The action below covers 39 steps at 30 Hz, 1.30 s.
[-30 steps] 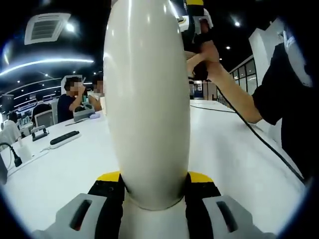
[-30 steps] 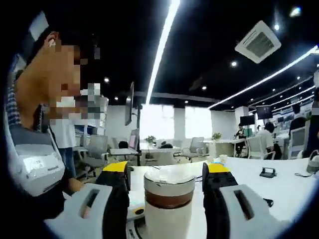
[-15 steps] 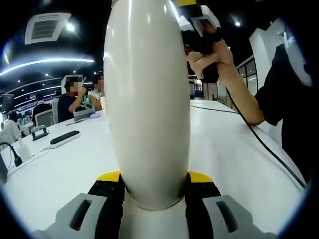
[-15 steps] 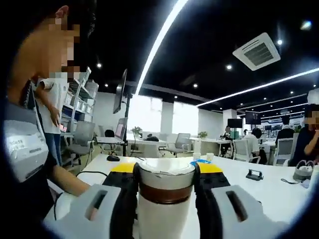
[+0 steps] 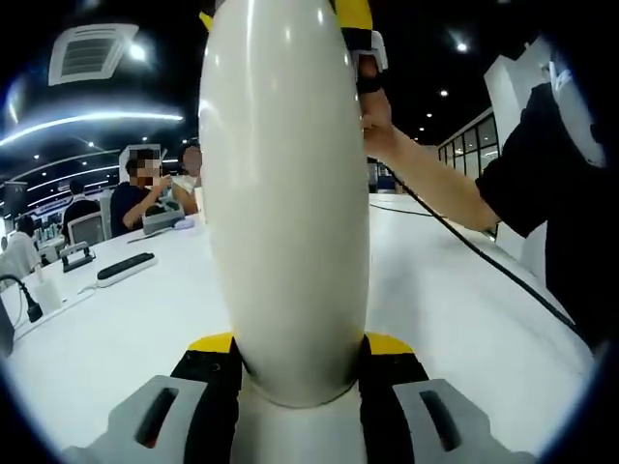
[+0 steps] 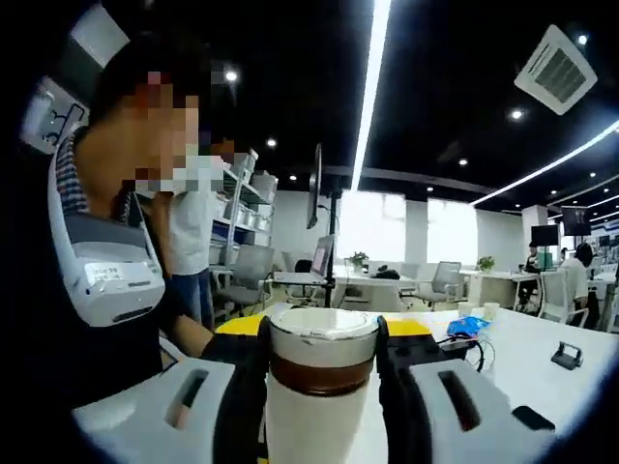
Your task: Grasp the water cup twist off the cup lid place the cup lid on the table
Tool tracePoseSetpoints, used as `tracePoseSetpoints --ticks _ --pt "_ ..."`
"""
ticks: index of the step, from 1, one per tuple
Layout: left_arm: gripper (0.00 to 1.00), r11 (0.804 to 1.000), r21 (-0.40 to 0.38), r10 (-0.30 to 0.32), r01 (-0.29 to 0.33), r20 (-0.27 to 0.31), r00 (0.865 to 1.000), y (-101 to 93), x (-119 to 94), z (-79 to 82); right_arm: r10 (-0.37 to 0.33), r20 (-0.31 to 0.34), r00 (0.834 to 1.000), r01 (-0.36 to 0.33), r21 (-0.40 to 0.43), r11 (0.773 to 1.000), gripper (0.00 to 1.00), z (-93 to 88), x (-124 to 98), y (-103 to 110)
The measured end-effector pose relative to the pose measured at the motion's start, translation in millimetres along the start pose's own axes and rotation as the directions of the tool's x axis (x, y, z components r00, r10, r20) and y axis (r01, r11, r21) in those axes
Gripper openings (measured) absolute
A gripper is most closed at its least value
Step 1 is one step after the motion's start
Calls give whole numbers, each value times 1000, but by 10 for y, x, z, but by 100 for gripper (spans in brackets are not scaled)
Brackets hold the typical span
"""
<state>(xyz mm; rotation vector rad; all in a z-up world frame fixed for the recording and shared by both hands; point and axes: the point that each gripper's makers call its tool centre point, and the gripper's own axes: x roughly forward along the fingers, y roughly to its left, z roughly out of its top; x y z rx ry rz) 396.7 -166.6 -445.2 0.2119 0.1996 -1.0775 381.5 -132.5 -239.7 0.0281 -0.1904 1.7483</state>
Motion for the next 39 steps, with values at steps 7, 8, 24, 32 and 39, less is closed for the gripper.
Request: tracePoseSetpoints --ticks 7,8,24,32,39 --pt "49 1000 1 -1 1 1 1000 4 -3 5 173 55 983 -176 47 983 46 5 6 22" --pt "49 1000 0 -1 1 0 1000 7 -2 4 178 61 982 -182 55 982 46 2 15 18" --pt "49 1000 -1 -1 1 -2 1000 11 -8 -1 -288 46 957 290 -41 956 68 84 78 76" --pt "49 1000 -2 1 -1 -3 1000 2 10 7 -515 21 857 513 -132 848 63 153 -8 -64" --pt "49 1000 -3 2 -2 -4 1000 13 6 8 -549 -3 836 545 -109 831 56 80 39 -185"
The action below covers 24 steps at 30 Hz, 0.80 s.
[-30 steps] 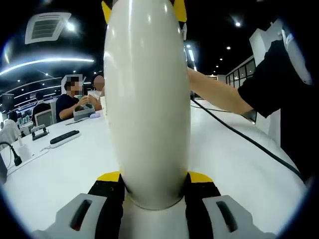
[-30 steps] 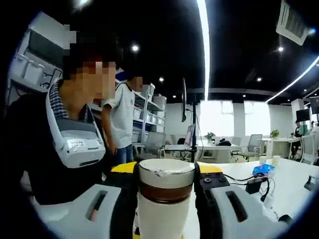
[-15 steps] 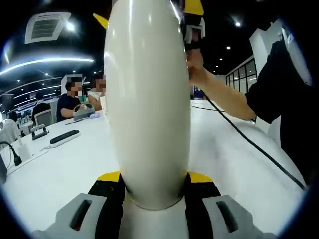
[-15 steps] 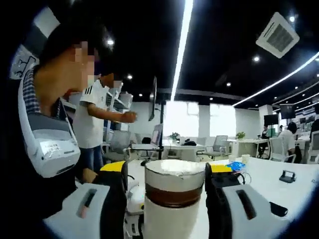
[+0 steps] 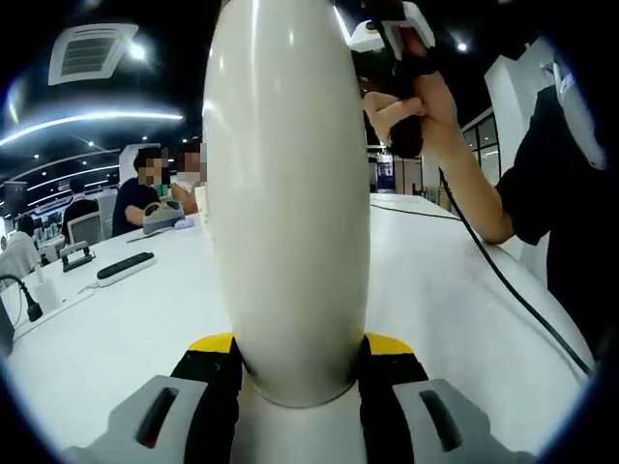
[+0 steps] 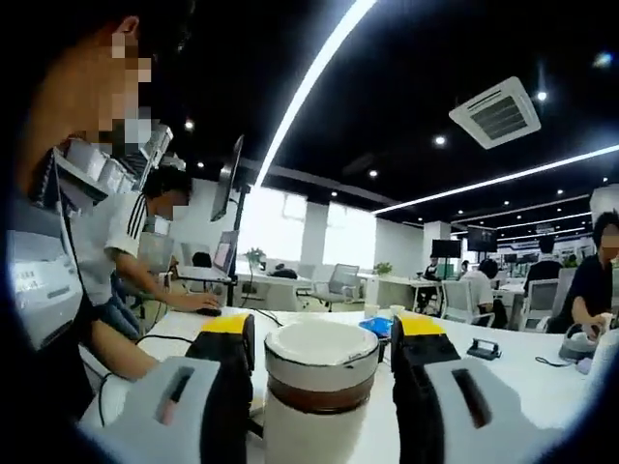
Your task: Grasp the water cup twist off the cup lid place the cup lid on the table
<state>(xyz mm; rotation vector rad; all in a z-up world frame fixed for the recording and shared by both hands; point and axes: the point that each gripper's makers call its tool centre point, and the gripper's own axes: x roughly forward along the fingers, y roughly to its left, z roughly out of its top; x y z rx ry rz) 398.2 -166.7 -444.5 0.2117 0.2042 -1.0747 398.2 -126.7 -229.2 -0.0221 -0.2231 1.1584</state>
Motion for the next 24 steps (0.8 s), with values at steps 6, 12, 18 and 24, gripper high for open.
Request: tracePoseSetpoints --ticks 6,12,18,24 --pt "49 1000 -2 1 -1 -1 1000 14 -4 -2 30 -21 999 -30 -3 1000 50 -62 29 20" --pt "49 1000 2 -1 1 1 1000 23 -4 -4 114 -6 993 -114 31 993 50 -60 -17 65" --pt "49 1000 0 -2 2 1 1000 21 -3 -10 324 20 946 -324 80 943 50 -81 -37 139" --pt "49 1000 -1 -2 2 0 1000 28 -13 -14 497 53 866 -499 101 860 49 -77 -48 190"
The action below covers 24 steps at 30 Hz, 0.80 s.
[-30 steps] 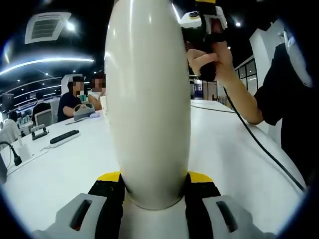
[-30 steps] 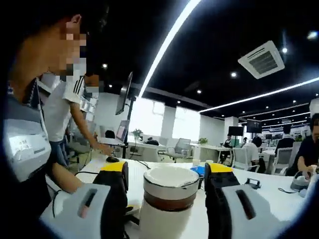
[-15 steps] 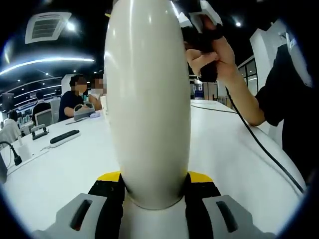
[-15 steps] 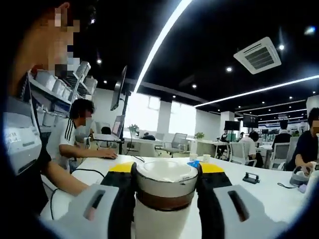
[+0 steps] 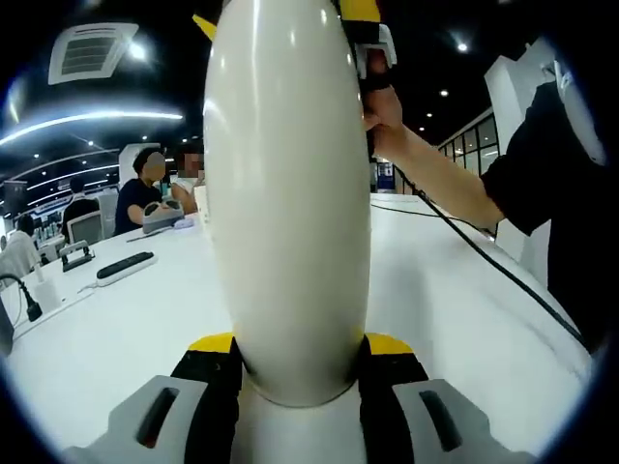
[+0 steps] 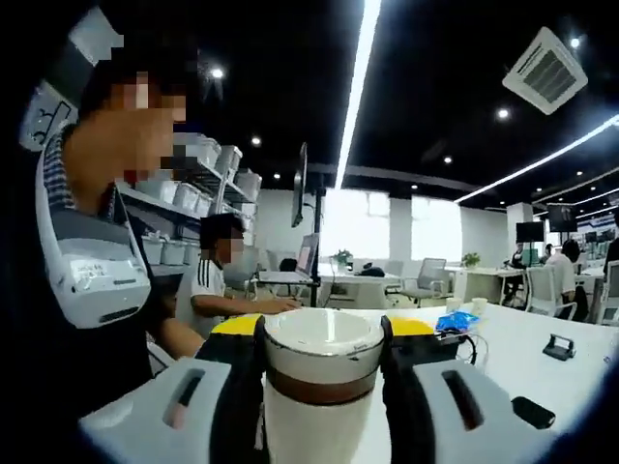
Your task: Grasp the water cup twist off the cup lid place the cup lid on the table
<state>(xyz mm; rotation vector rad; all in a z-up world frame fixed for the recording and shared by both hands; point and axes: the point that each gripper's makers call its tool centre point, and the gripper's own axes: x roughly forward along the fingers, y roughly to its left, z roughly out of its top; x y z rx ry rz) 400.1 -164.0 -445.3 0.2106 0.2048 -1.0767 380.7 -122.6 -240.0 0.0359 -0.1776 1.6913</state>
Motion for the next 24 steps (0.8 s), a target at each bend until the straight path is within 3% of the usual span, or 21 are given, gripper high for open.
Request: tracePoseSetpoints --ticks 4,7,11,14,16,18,21,24 --pt "49 1000 -2 0 0 -1 1000 0 -5 -3 112 5 994 -112 21 993 49 -2 -3 26" --pt "49 1000 0 0 0 0 1000 -4 -7 -3 207 18 978 -208 28 978 49 0 -3 72" --pt "49 1000 -1 0 0 -1 1000 -3 -10 -5 229 32 973 -231 62 971 50 -4 25 78" --pt "49 1000 -2 0 0 -2 1000 -10 -8 -4 112 47 993 -115 68 991 52 -7 38 -1" --pt "49 1000 -3 -1 1 -3 1000 -17 -7 -2 30 85 996 -35 47 998 67 52 16 -11" --pt "49 1000 -1 -1 1 -2 1000 -22 -6 0 -25 124 992 21 37 999 73 129 -15 54" --pt "49 1000 -3 -1 1 -3 1000 -22 -8 -1 -135 130 982 136 -2 991 69 199 -99 33" --pt "49 1000 -2 -1 1 -3 1000 -30 -3 2 -248 125 961 255 -43 966 65 259 -146 47"
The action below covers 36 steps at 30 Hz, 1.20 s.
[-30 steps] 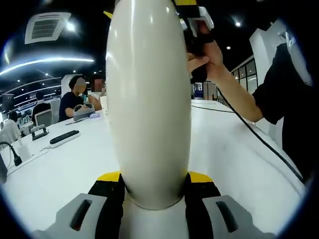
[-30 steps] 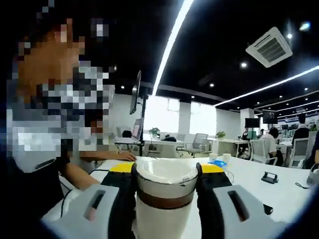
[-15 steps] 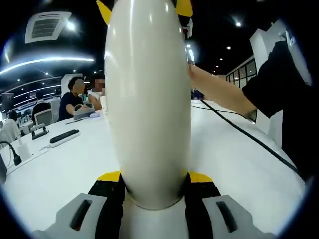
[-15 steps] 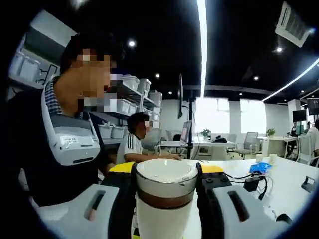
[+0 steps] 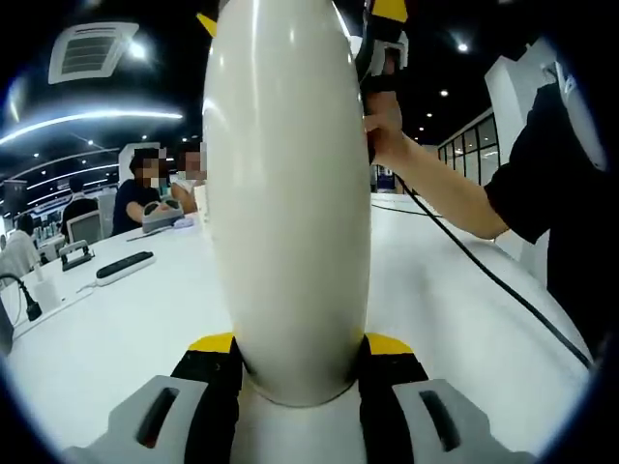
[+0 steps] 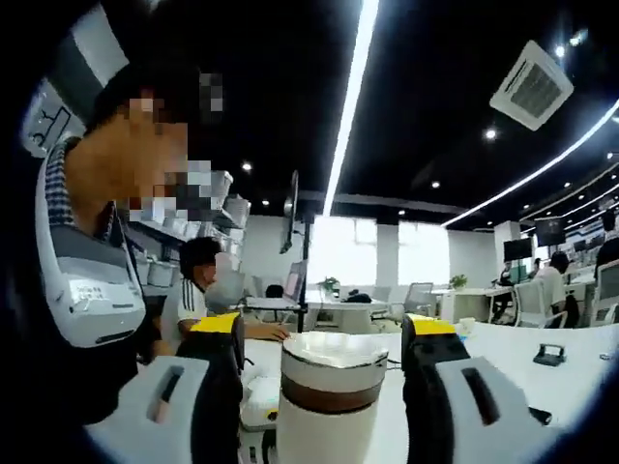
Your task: Grasp the water cup twist off the cup lid place the cup lid on the table
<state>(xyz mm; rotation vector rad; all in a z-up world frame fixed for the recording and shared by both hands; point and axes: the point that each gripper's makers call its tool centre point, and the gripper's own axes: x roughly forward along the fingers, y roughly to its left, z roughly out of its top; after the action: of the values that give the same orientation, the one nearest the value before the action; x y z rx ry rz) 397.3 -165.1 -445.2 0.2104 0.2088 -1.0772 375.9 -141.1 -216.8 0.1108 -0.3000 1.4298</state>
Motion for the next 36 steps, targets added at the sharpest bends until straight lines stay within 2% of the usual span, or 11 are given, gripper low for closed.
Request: tracePoseSetpoints --ticks 2,3,7,13,17,19,24,29,31,34,36 --pt "49 1000 0 0 0 0 1000 -4 3 1 -14 13 1000 14 -5 1000 61 39 6 70" --pt "49 1000 0 0 0 0 1000 -5 5 2 -50 -37 998 50 -2 999 59 -20 1 42" --pt "49 1000 0 1 -1 -2 1000 -14 12 4 -157 -81 984 149 -99 984 53 -76 -2 -54" --pt "49 1000 -1 2 -2 -2 1000 -14 17 7 -202 -143 969 190 -96 977 47 -209 12 -136" --pt "49 1000 -1 2 -2 -1 1000 -12 19 8 -193 -129 973 184 -76 980 46 -182 -3 -118" --pt "49 1000 -2 2 -2 -1 1000 -8 18 6 -162 -126 979 155 -70 986 46 -178 -8 -106" --pt "49 1000 -3 0 0 -1 1000 -8 15 5 80 -94 992 -80 7 997 46 -180 53 -36" --pt "49 1000 -4 0 0 -2 1000 -20 17 13 287 -60 956 -281 86 956 46 -179 24 -29" --pt "49 1000 -6 0 0 -4 1000 -21 15 12 383 -42 923 -377 108 920 46 -178 -2 -9" --pt "49 1000 -5 -1 1 -3 1000 -21 14 12 460 -23 888 -453 135 881 46 -179 -10 0" --pt "49 1000 -5 -1 1 -3 1000 -11 8 7 471 -15 882 -464 146 874 46 -194 15 -19"
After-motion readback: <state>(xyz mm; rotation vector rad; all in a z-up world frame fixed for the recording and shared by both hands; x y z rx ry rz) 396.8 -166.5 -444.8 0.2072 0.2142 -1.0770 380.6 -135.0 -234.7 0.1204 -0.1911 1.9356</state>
